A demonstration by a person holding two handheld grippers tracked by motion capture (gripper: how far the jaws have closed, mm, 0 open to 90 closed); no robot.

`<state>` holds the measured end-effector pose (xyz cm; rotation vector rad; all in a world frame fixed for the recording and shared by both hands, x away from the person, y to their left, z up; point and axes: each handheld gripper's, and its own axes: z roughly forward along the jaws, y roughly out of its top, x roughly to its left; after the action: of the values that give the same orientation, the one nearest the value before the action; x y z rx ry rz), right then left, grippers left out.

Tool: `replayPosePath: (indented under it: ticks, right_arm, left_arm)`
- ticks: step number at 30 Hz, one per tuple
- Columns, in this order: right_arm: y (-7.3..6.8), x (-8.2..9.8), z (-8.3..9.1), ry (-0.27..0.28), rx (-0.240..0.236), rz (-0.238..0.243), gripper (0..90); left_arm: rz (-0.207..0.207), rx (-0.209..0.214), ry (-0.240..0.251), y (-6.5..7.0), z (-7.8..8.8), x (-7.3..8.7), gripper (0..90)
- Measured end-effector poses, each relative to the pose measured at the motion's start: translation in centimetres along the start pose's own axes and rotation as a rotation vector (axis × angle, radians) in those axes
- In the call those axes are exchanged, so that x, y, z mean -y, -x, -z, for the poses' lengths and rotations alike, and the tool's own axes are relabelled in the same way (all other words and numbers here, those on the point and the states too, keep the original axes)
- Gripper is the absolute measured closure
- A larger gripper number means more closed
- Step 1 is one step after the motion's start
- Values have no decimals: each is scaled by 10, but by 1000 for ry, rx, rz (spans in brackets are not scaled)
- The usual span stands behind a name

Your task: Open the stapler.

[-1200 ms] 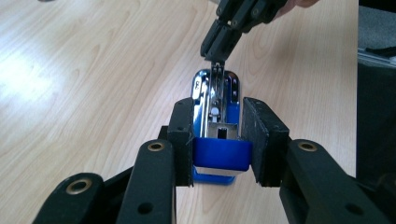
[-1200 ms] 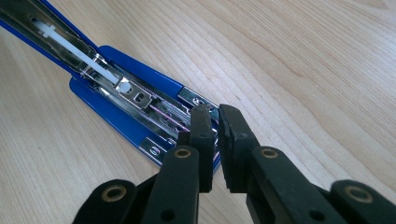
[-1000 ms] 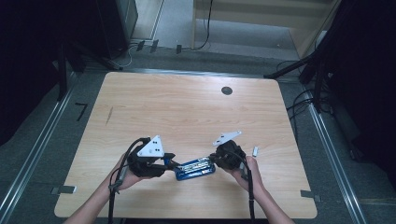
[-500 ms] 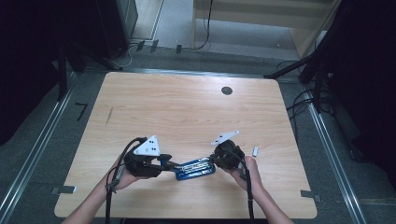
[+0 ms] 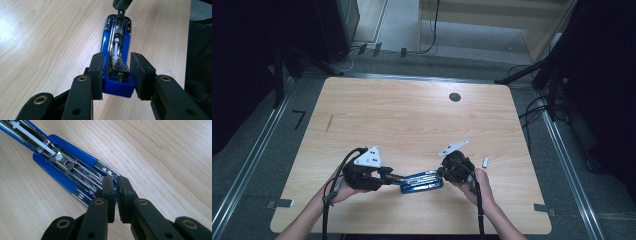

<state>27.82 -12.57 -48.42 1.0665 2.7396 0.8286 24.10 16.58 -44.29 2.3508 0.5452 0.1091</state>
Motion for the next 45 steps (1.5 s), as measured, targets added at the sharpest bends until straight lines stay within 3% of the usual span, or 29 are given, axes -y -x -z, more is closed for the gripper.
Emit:
replayPosePath:
  ticks: [7, 19, 23, 42, 45]
  right_arm:
    - [-3, 2, 2, -11, 4, 0, 869]
    - [-4, 5, 4, -24, -5, -3, 865]
    - [-4, 6, 4, -23, -6, -8, 864]
    - [-2, 7, 3, -19, -19, -13, 857]
    - [-1, 7, 3, -18, -21, -16, 856]
  left_arm:
    - [10, 4, -26, -5, -3, 6, 635]
    - [42, 27, -22, -11, -7, 13, 621]
    - [25, 23, -56, -12, -9, 16, 612]
    - [20, 81, -63, -21, -14, 27, 621]
    - [10, 89, -92, -23, -18, 30, 616]
